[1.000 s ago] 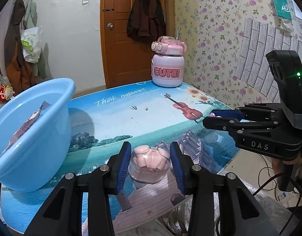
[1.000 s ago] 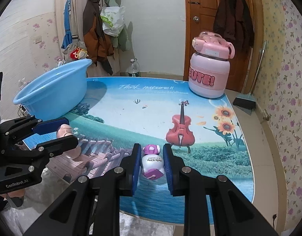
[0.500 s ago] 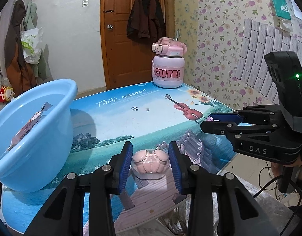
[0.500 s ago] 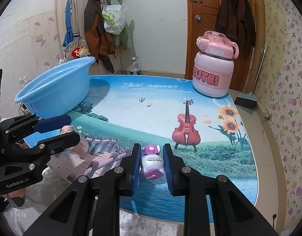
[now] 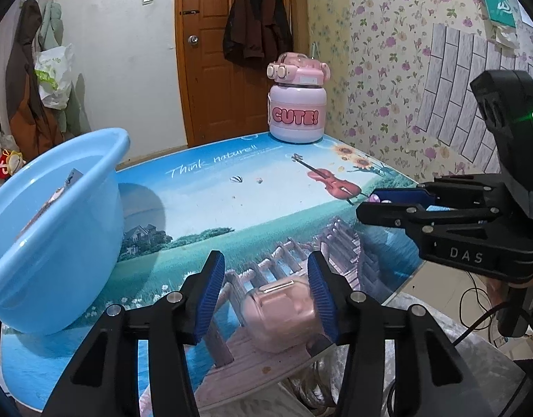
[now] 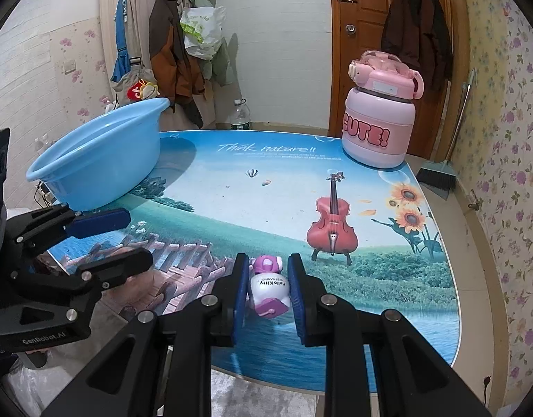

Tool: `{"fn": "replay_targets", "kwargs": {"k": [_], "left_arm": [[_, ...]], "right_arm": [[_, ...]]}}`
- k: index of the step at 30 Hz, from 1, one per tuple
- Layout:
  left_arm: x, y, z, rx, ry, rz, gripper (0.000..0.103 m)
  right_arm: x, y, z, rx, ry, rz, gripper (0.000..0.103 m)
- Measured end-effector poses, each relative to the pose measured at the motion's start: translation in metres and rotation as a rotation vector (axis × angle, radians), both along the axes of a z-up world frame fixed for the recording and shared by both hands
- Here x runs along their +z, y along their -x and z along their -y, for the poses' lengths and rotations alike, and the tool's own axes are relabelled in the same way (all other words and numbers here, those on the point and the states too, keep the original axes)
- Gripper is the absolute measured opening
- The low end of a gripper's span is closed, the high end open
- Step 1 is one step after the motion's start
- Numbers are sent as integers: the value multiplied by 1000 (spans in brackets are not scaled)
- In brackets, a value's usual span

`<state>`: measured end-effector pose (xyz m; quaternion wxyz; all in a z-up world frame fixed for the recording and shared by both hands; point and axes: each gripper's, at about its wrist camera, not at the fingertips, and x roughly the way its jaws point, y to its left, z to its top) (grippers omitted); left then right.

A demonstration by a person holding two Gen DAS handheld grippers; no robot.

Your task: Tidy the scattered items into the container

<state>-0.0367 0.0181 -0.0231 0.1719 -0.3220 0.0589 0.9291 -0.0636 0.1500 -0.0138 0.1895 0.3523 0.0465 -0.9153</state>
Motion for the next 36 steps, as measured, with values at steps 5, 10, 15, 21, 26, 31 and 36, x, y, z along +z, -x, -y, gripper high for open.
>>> {"fn": "replay_targets", "kwargs": {"k": [5, 10, 15, 21, 26, 31, 36], "left_arm": [[-1, -2, 0, 1, -5, 0, 48], [-1, -6, -2, -9, -12, -3, 47], [0, -12, -6, 4, -10, -18, 64], [-3, -16, -15, 25, 6, -26, 78], [-4, -16, -14, 111, -31, -24, 79], [-8, -16, -12, 222, -105, -6, 79], [-13, -17, -12, 300, -122, -44, 79]], "right_arm": [[-1, 0, -1, -2, 3, 5, 24], [-2, 0, -2, -4, 7, 6, 24], [-3, 0, -3, -6, 11, 8, 24], [-4, -1, -5, -3, 17, 9, 24], [-4, 0, -6, -4, 24, 10, 24], [-5, 1, -8, -3, 33, 11, 24], [-8, 3, -11, -6, 41, 17, 24]]}}
